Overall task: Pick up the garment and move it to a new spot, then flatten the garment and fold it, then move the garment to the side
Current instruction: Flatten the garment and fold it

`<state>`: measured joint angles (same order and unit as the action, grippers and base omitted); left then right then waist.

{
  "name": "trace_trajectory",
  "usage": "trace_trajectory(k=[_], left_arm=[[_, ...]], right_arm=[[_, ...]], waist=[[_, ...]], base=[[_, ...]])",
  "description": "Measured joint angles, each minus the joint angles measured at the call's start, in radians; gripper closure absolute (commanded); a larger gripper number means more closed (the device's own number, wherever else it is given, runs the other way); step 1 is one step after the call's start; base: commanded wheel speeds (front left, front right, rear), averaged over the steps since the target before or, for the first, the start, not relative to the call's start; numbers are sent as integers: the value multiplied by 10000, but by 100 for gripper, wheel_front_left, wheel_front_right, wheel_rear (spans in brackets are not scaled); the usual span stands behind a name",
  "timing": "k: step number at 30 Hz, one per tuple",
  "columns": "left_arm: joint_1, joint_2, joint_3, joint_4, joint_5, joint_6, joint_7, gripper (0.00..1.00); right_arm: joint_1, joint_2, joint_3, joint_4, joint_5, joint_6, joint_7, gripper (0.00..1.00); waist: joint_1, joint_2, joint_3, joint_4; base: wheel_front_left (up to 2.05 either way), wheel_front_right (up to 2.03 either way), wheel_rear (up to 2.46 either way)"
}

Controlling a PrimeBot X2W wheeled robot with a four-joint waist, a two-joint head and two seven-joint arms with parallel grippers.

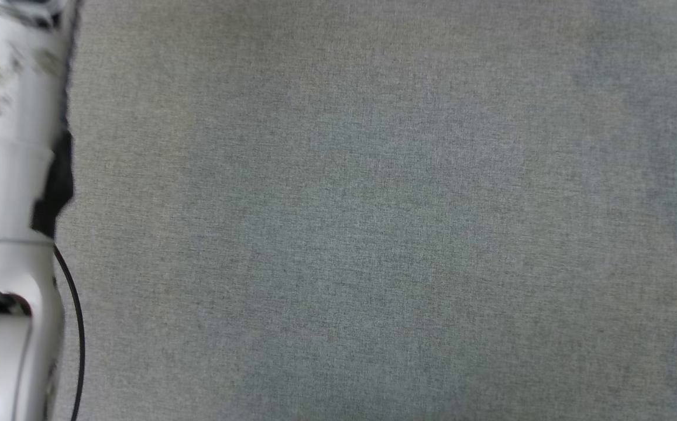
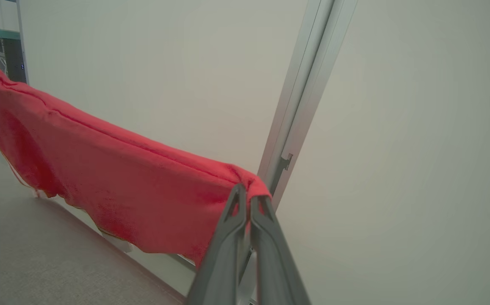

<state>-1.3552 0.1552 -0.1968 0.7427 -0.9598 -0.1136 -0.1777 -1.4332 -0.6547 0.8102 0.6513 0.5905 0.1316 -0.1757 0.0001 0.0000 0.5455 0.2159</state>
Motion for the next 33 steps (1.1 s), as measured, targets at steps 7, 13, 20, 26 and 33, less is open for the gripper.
trace_trajectory(k=[7, 13, 20, 26, 33], left_arm=[[2266, 261, -1465, 554, 537, -144, -303, 100], [4459, 1151, -3179, 146, 608, -161, -148, 100], [6451, 2857, -4694, -842, -33, -161, 848, 100], [7375, 3793, -5754, -1710, -278, -171, 1511, 100], [8208, 4498, -6847, -2727, -809, -171, 2207, 100]], right_arm=[[2382, 150, 1112, 495, 1354, 0, -531, 100], [4211, -111, 2270, 360, 2725, 0, -339, 100], [5258, -157, 3223, 709, 3507, 4, -90, 100], [5813, -253, 3789, 706, 4243, 4, 360, 100], [6787, -587, 4318, 259, 5363, 4, 1287, 100]], waist=[[0, 0, -596, 12], [0, 0, -1369, -39], [0, 0, -2367, -203], [-1, 0, -3081, -215], [0, 0, -3937, -122]], base=[[0, 0, 0], [0, 0, 0], [0, 0, 0], [0, 0, 0], [0, 0, 0]])
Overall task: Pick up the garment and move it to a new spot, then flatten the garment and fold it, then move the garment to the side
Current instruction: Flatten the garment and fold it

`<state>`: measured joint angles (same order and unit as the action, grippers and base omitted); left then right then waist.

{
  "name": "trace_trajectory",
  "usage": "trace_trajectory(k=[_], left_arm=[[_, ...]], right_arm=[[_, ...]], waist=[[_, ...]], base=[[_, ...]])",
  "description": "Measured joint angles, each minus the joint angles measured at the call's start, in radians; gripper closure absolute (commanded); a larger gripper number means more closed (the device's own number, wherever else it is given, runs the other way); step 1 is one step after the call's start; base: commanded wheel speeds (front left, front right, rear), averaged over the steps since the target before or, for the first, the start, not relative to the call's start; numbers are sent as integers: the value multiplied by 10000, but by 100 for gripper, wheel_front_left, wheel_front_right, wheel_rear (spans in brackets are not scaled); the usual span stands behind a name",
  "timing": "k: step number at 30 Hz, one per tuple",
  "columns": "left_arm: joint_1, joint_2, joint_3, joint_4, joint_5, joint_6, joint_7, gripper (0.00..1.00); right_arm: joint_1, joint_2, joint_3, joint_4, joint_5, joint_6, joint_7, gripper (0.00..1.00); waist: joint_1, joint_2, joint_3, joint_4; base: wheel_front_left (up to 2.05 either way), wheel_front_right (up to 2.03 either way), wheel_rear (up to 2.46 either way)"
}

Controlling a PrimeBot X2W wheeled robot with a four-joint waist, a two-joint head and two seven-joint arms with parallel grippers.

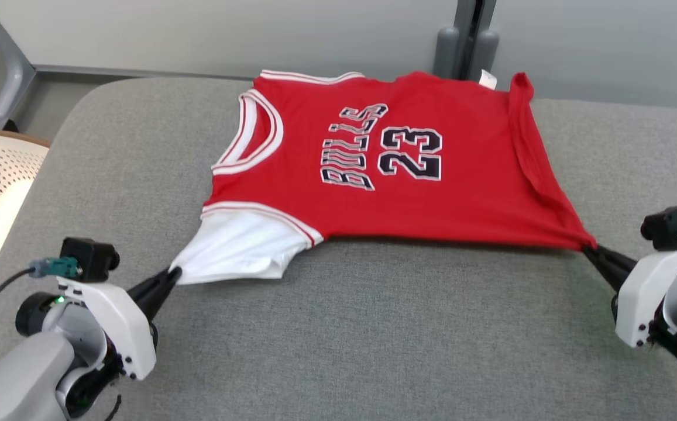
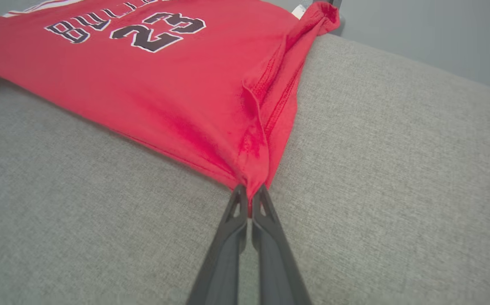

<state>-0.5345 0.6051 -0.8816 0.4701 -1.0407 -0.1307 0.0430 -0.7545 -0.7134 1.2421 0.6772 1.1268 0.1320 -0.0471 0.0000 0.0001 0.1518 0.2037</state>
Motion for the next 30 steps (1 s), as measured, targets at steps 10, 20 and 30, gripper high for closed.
trace_trajectory(k=[10, 20, 30], left_arm=[[748, 976, -1007, -1436, -1024, 0, 1189, 100], [1249, 2213, -1755, -3012, -1964, 0, 1990, 100], [1699, 3131, -1987, -4006, -2546, 0, 2681, 100]], right_arm=[[976, -813, 272, -1275, 1012, -2, 1434, 100], [1732, -1762, 355, -2652, 1718, -2, 2943, 100], [2340, -2633, 332, -3735, 2840, 0, 4357, 100]], waist=[[0, 0, -808, 30], [0, 0, -1263, 39], [0, 0, -1553, -114]], base=[[0, 0, 0], [0, 0, 0], [0, 0, 0]])
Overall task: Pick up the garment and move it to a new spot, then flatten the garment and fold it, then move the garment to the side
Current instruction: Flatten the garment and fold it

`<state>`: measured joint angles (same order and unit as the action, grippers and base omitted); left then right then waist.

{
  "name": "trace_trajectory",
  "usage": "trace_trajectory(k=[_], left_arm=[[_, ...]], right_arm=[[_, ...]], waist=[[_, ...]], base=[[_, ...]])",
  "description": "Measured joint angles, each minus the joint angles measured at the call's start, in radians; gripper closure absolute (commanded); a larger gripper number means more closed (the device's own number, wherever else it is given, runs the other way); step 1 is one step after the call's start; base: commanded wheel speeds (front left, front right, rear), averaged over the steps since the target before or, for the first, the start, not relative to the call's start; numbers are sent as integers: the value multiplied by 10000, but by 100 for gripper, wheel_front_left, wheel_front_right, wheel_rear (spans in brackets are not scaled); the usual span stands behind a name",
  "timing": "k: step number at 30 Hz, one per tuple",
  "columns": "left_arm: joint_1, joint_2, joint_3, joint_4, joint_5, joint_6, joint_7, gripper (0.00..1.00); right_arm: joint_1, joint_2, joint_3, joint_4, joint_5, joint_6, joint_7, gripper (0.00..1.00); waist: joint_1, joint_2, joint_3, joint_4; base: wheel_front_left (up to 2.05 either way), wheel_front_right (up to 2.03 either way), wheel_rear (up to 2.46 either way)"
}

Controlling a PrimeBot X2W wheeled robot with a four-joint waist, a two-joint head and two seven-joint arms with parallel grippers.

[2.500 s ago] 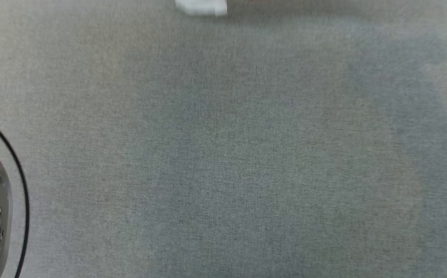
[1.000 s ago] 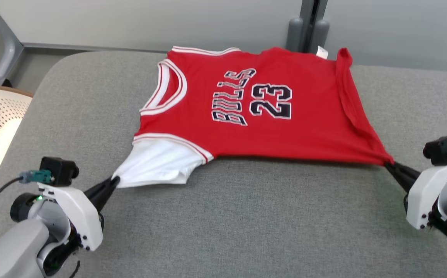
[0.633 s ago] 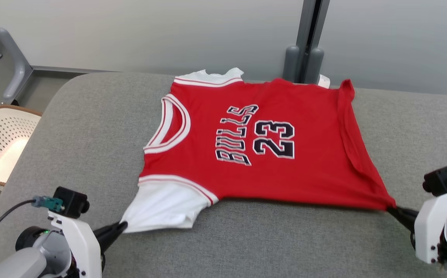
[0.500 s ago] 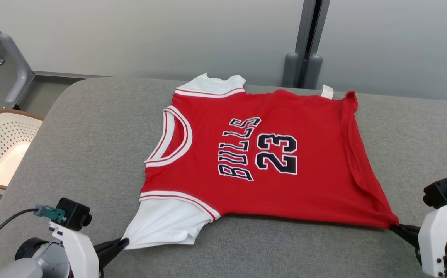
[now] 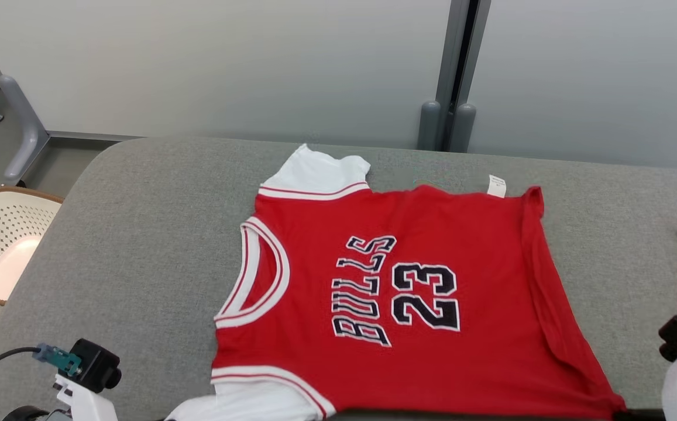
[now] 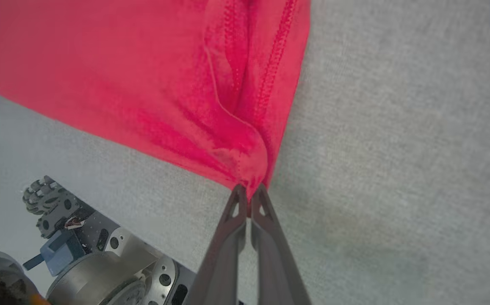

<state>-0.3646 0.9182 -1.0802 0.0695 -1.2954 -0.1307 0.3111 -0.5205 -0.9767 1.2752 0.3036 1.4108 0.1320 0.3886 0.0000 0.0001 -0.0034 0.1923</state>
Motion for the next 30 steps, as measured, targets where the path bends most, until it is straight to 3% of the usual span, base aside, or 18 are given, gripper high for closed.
trace_trajectory(k=[5, 16, 23, 30], left_arm=[[123, 491, -178, -550, 67, 105, 416, 100], [-448, 608, 259, -907, 247, 433, 318, 100], [-1364, 153, 587, -550, 748, 433, 169, 100], [-2226, -750, 763, 330, 1170, 422, -52, 100]], right_arm=[[212, -431, -2, -447, 706, 0, 1208, 100], [-559, -286, -548, -706, 445, -2, 1083, 100], [-1173, -167, -765, -543, -385, -2, 709, 100], [-1647, 171, -865, -165, -1141, -2, 412, 100]], waist=[[0, 0, -18, -68], [-1, 0, 155, -122], [0, 0, 494, -192], [0, 0, 928, -345]], base=[[0, 0, 0], [0, 0, 0], [0, 0, 0], [0, 0, 0]])
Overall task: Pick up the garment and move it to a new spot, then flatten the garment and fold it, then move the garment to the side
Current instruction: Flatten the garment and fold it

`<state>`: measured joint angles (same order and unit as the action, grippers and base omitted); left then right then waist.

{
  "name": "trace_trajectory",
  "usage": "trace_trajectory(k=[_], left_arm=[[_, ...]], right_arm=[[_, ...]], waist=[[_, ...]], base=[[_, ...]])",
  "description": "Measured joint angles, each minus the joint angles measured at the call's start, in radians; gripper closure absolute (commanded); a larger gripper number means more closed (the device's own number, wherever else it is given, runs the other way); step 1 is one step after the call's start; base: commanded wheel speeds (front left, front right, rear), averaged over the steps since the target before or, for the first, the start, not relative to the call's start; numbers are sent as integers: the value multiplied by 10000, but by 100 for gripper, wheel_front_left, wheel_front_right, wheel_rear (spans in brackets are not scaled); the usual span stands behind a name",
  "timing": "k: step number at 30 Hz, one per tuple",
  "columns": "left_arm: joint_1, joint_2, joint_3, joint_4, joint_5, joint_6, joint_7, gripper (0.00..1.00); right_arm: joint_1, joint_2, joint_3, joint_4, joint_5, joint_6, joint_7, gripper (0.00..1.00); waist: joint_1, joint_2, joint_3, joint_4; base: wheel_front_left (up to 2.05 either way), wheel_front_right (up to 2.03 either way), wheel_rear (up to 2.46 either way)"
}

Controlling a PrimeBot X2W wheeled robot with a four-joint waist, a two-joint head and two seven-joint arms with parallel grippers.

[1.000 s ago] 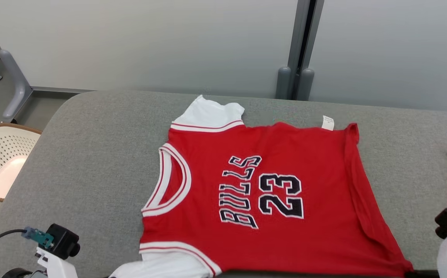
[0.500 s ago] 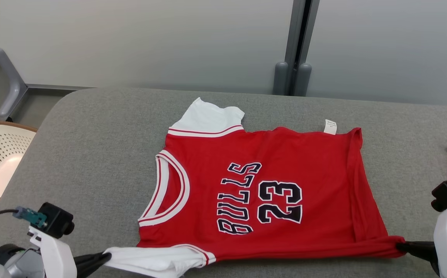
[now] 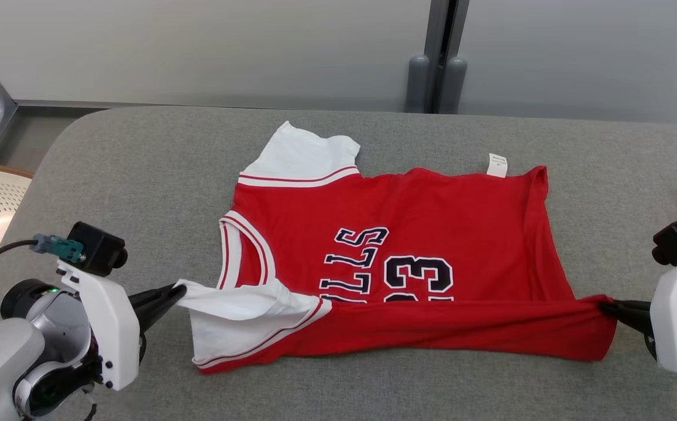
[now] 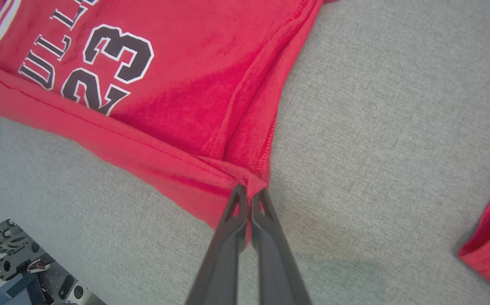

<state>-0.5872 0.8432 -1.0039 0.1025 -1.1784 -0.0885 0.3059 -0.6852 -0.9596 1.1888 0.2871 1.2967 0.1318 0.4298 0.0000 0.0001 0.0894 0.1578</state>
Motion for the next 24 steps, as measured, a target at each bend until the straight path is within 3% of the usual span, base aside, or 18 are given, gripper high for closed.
trace_trajectory(k=[9, 19, 20, 21, 22, 23, 24], left_arm=[[-722, -1026, -69, 1682, 541, -90, -382, 100], [-1465, -1802, -374, 3373, 1237, -242, -700, 100], [-1539, -1896, -407, 3549, 1306, -245, -757, 95], [-1597, -1992, -431, 3726, 1350, -247, -826, 76], [-1621, -2104, -431, 3891, 1379, -247, -886, 0], [-1636, -2232, -422, 4057, 1386, -247, -993, 0], [-1671, -2364, -418, 4201, 1392, -247, -1080, 0]], right_arm=[[-395, 564, -44, 573, -623, 0, -422, 100], [-686, 859, 146, 631, -761, 0, -598, 100], [-716, 880, 157, 660, -761, 0, -602, 100], [-743, 913, 146, 748, -769, 0, -650, 93], [-746, 947, 111, 890, -769, 0, -734, 16], [-746, 980, 94, 968, -780, 0, -844, 0], [-747, 1037, 23, 1097, -775, -2, -976, 0]], waist=[[0, 0, 502, -135], [-1, 0, 1025, -208], [0, 0, 1073, -210], [0, 0, 1120, -211], [0, 0, 1157, -211], [0, 0, 1186, -205], [-1, 0, 1207, -197]], base=[[0, 0, 0], [0, 0, 0], [0, 0, 0], [0, 0, 0], [0, 0, 0], [0, 0, 0], [0, 0, 0]])
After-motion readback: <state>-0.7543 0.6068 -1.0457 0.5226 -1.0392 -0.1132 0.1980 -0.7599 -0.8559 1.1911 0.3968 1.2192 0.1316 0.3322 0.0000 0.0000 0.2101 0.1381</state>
